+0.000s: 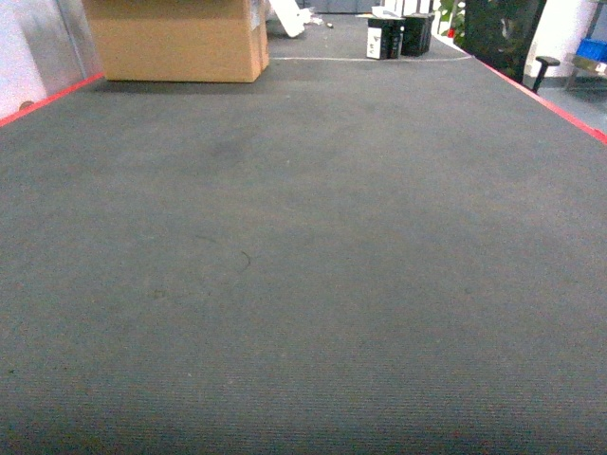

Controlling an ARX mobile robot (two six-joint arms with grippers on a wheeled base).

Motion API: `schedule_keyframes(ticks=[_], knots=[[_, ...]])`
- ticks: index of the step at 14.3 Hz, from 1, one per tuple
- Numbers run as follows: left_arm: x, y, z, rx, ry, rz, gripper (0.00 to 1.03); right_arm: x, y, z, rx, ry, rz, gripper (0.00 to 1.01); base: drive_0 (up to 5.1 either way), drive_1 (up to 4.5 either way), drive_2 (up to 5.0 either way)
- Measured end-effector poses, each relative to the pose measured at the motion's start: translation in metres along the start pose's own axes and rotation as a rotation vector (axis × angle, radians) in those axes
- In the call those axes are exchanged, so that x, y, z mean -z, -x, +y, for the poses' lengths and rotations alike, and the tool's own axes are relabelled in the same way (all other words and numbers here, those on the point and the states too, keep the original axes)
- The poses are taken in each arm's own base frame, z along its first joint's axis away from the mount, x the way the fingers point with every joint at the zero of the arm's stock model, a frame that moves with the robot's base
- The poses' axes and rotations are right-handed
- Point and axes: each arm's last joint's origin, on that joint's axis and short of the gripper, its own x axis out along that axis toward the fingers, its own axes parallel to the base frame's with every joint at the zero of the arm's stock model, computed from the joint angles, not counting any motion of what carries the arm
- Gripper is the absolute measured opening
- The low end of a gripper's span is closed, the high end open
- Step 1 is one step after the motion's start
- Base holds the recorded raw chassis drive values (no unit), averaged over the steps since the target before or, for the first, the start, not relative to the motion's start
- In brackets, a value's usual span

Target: Sort blue parts and orange caps into right shelf containers

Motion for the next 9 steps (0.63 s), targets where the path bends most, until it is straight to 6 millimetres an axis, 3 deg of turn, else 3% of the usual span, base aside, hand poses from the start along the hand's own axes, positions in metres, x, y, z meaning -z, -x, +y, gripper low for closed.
schedule_keyframes(ticks=[6,9], knots=[[0.0000,0.0000,0.0002,-0.003,0.000,0.000,0.42,0.0000,0.0000,0.0000,0.000,0.000,0.000,0.43,-0.1,-0.14,-0.1],[0.0000,0.0000,0.0001,-0.001,0.000,0.000,0.42,0.0000,0.0000,0.0000,0.000,0.000,0.000,0.43,-1.8,-1.78,-1.8]])
